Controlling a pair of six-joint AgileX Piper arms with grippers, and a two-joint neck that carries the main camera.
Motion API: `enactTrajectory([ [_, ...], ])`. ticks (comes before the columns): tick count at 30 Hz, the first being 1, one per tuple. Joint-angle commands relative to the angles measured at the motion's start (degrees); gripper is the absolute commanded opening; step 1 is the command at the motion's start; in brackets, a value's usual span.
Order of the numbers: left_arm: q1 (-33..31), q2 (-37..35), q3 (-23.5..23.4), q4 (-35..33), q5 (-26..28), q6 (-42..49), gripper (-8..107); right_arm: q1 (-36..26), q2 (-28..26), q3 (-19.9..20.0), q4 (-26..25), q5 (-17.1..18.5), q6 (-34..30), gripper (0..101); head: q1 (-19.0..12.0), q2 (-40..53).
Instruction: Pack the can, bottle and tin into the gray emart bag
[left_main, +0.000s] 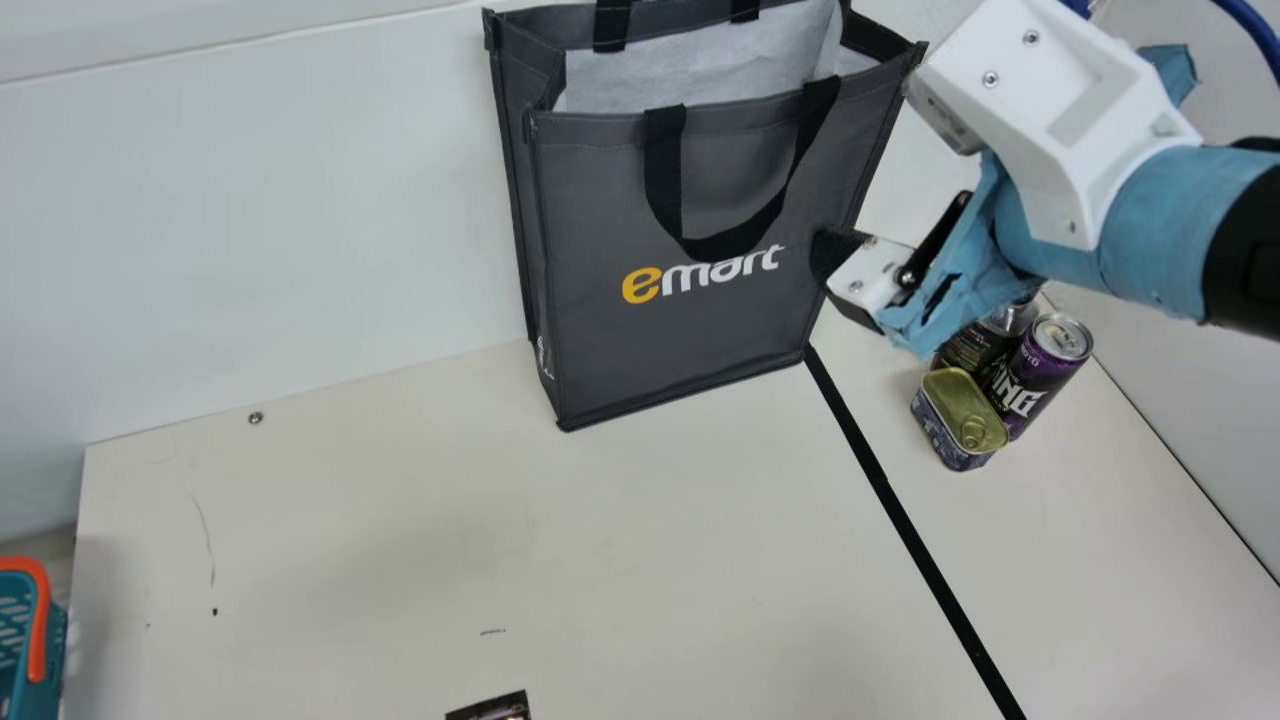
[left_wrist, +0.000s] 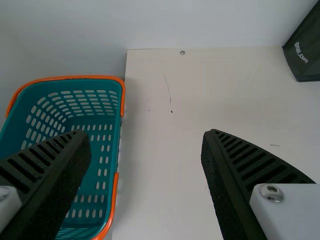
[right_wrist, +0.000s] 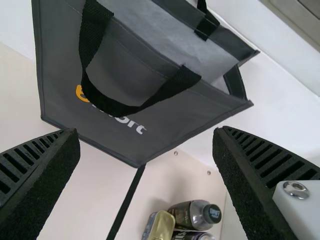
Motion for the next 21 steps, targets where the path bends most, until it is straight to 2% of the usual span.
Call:
enactTrajectory([
  [1, 0.0, 0.0, 0.0, 0.0, 0.0, 0.0, 90, 0.1, 0.8, -1.3, 0.2, 0.2, -0.9, 91, -1.4, 0.0],
  [17, 0.0, 0.0, 0.0, 0.0, 0.0, 0.0, 90, -1.0, 8.5, -11.3, 4.9, 3.4, -10.1, 91, -1.4, 0.0],
  [21, 0.0, 0.0, 0.0, 0.0, 0.0, 0.0, 90, -1.3, 10.1, -12.4, 6.6, 3.4, -12.8, 91, -1.4, 0.0],
])
